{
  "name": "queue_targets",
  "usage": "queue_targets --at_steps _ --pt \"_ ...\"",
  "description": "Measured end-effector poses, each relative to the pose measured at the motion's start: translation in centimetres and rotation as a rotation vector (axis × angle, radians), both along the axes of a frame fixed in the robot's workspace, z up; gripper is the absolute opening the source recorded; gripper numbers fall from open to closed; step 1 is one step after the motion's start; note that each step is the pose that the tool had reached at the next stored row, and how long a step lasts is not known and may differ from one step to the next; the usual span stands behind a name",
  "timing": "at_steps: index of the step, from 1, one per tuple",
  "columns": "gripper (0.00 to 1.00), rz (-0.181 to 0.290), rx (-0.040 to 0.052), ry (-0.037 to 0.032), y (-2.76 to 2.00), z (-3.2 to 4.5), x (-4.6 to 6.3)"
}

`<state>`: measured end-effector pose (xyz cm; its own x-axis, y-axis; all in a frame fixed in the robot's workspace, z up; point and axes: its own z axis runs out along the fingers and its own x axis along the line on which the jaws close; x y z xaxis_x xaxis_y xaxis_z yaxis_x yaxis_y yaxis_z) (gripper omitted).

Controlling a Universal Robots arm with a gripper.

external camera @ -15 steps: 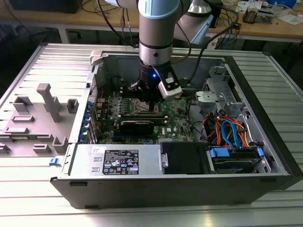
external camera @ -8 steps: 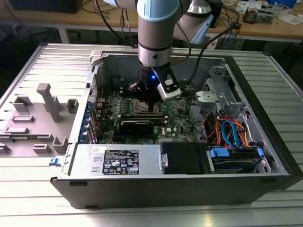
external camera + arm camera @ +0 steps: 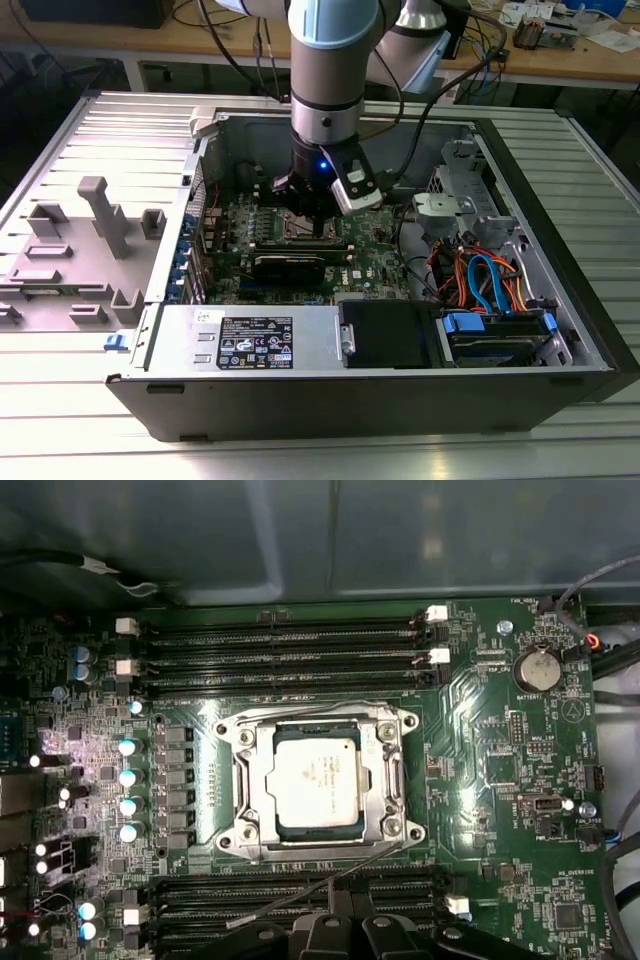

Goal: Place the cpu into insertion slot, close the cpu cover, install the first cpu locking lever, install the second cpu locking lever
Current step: 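Install the second cpu locking lever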

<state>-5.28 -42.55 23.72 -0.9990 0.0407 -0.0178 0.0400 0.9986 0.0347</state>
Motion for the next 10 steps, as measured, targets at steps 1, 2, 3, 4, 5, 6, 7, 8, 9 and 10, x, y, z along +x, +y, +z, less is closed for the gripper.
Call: queue_targets --at_steps 1,2,3,4,5,6,7,8,9,10 --pt "0.11 0.000 0.0017 0.0000 0.00 0.00 0.0" --pt "0.11 0.000 0.0063 0.0000 0.00 -0.02 0.0" --pt "0.11 0.000 0.0149 0.0000 -0.01 -0.05 0.0" --pt "0.11 0.000 0.0280 -0.0001 -0.01 -0.15 0.0" --pt "0.11 0.000 0.0440 -0.0001 -0.16 -0.17 -0.1" --pt "0.11 0.000 0.0587 -0.0001 -0.32 -0.18 -0.1" --pt "0.11 0.000 0.0768 -0.0001 -0.70 -0.23 -0.2" --pt "0.11 0.000 0.0784 -0.0001 -1.15 -0.27 -0.3" --pt "0.11 0.000 0.0790 -0.0001 -1.41 -0.33 -0.3" --pt "0.11 0.000 0.0803 0.0000 -1.66 -0.45 -0.4"
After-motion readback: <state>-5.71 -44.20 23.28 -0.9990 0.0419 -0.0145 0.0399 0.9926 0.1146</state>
